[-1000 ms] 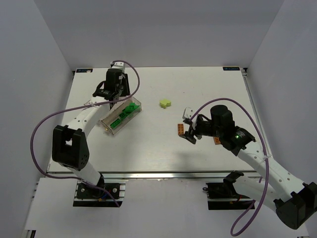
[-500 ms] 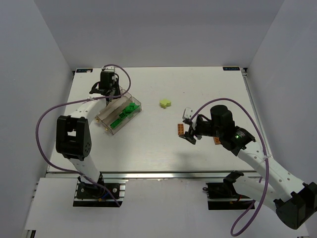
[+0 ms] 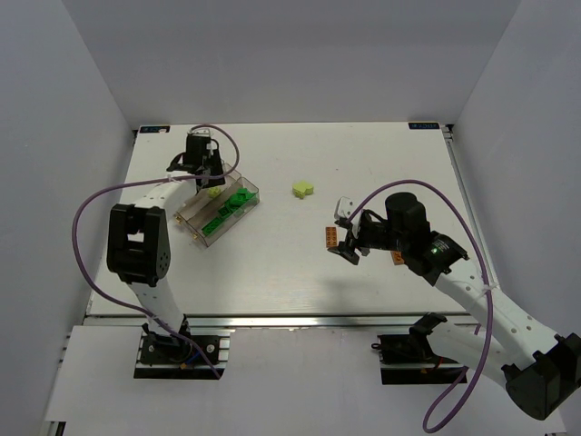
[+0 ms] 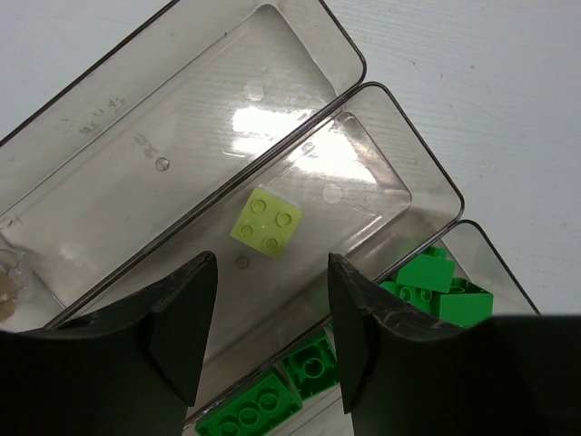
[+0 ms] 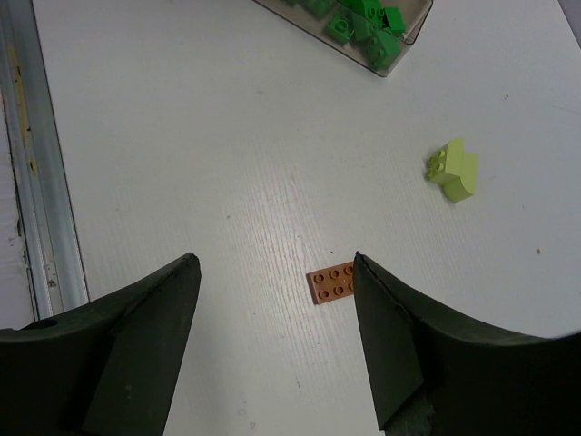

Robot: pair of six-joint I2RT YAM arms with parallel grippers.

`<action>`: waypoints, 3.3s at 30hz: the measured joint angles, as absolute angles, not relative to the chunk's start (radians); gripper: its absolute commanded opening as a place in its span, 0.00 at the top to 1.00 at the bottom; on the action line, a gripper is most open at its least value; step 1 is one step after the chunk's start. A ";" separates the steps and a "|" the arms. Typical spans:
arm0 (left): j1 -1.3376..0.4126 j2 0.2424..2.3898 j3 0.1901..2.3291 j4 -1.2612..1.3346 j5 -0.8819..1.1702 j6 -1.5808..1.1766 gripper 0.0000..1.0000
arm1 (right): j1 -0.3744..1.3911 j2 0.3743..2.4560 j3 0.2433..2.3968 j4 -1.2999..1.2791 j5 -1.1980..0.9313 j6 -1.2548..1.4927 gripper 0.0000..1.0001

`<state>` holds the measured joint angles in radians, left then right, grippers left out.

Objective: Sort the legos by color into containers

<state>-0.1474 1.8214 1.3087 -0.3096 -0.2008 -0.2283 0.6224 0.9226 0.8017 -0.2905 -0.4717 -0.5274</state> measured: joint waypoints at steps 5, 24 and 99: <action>-0.144 1.769 1.267 -0.266 -0.099 -0.246 0.52 | 0.622 0.923 0.802 -0.290 -0.471 -0.527 0.26; -0.427 1.925 1.423 -0.278 0.335 -0.246 0.02 | 0.622 0.923 0.802 -0.290 -0.451 -0.527 0.25; -0.552 2.386 1.925 -0.412 0.034 -0.042 0.20 | 0.639 0.911 0.802 -0.290 -0.448 -0.531 0.23</action>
<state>-0.5522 2.3856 1.9255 -0.4118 0.0341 -0.0422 0.6392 0.9112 0.8017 -0.2901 -0.4477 -0.5312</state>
